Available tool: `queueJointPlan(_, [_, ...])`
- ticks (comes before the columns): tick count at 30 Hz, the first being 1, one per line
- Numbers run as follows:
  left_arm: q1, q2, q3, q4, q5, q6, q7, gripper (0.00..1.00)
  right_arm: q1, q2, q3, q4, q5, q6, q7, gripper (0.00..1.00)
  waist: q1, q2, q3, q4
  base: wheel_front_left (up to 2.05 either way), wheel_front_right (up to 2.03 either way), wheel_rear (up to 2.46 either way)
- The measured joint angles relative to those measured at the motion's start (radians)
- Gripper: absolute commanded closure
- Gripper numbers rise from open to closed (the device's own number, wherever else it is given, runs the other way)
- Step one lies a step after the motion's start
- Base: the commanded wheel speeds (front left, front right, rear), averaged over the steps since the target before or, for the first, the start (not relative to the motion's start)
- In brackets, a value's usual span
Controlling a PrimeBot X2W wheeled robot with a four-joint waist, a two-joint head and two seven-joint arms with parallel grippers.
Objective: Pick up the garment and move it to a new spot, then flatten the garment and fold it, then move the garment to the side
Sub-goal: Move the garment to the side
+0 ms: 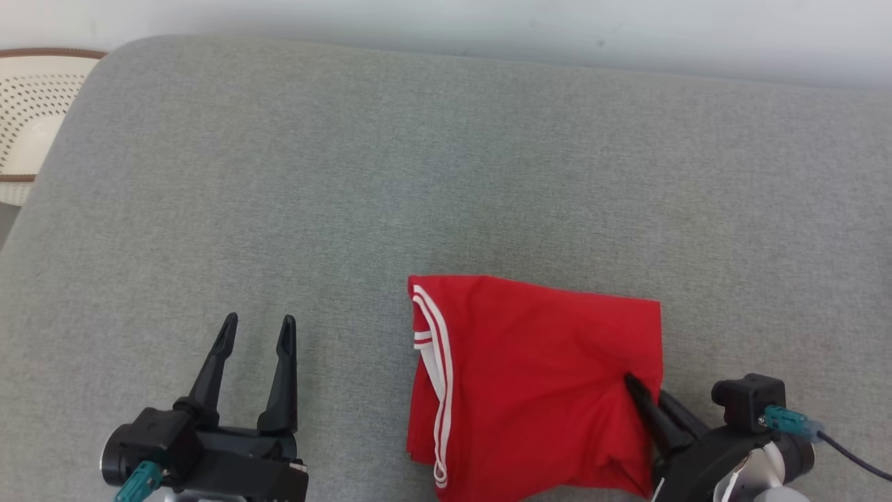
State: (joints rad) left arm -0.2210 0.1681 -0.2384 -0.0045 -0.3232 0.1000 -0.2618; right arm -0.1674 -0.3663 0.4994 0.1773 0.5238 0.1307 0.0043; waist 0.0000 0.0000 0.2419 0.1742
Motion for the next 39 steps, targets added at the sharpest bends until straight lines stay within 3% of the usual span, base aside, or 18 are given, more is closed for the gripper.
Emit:
queueJointPlan(5, [-0.001,-0.006,0.013,-0.013,0.010,-0.007,0.000,0.00,-0.010,-0.070,0.010,-0.089,-0.007,0.001,-0.008,1.00,0.0000,0.0000,0.007,-0.026,0.00,0.00,0.00])
queueJointPlan(15, [-0.014,0.001,0.031,-0.049,0.036,-0.028,-0.001,0.00,0.026,-0.286,-0.071,-0.338,-0.217,0.001,-0.014,1.00,0.0000,0.0000,0.033,-0.142,0.00,0.00,0.00])
queueJointPlan(23, [-0.048,0.030,0.026,-0.067,0.055,-0.038,0.007,0.00,0.062,-0.323,-0.171,-0.409,-0.297,0.001,-0.013,1.00,0.0000,0.0000,0.061,-0.277,0.00,0.00,0.00])
queueJointPlan(30, [-0.095,0.045,0.003,-0.093,0.068,-0.048,0.043,0.00,-0.073,-0.298,-0.176,-0.339,-0.253,0.001,-0.058,1.00,0.0000,0.0000,0.104,-0.379,0.00,0.00,0.00])
queueJointPlan(39, [-0.153,0.077,-0.026,-0.134,0.090,-0.065,0.097,0.00,-0.458,-0.227,-0.159,0.007,-0.093,0.001,-0.192,1.00,0.0002,0.0001,0.225,-0.427,0.00,0.00,0.00])
